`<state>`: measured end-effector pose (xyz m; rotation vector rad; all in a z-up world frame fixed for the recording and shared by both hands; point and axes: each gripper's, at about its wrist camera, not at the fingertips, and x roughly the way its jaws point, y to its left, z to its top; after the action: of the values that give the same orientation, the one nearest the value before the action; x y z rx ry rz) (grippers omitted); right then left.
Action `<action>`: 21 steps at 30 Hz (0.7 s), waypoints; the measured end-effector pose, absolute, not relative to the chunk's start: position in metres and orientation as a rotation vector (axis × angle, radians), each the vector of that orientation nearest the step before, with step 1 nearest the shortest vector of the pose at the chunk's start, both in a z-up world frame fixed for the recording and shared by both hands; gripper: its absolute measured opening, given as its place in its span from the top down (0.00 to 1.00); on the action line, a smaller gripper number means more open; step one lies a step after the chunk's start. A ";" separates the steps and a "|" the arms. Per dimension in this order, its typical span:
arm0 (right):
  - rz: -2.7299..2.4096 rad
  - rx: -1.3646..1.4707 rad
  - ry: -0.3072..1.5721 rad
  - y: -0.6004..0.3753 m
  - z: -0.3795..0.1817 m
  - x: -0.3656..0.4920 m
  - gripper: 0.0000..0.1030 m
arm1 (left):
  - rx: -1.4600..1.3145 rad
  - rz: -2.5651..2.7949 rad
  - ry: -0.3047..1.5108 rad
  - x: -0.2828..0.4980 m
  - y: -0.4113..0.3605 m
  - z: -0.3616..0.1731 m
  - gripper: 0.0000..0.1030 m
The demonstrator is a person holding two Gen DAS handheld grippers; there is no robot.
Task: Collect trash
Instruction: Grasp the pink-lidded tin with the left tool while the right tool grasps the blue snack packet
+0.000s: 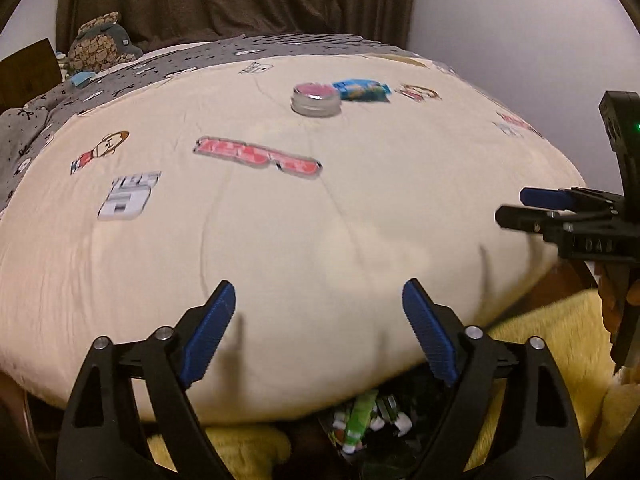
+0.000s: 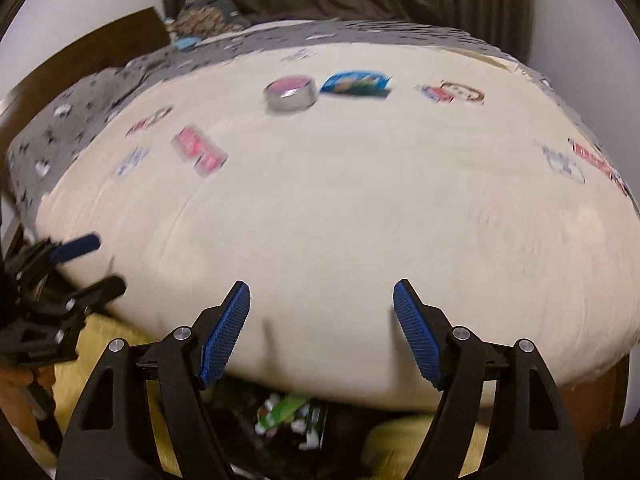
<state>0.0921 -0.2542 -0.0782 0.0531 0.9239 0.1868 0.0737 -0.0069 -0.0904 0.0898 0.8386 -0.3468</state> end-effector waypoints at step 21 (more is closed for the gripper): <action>0.085 0.011 0.952 -0.290 -0.103 0.281 0.27 | 0.081 -0.351 0.859 0.286 -0.077 -0.099 0.14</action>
<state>0.2806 -0.2904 -0.1028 0.0106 0.9519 0.0852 0.2862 -0.0772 -0.0990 0.0810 0.8594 -0.3510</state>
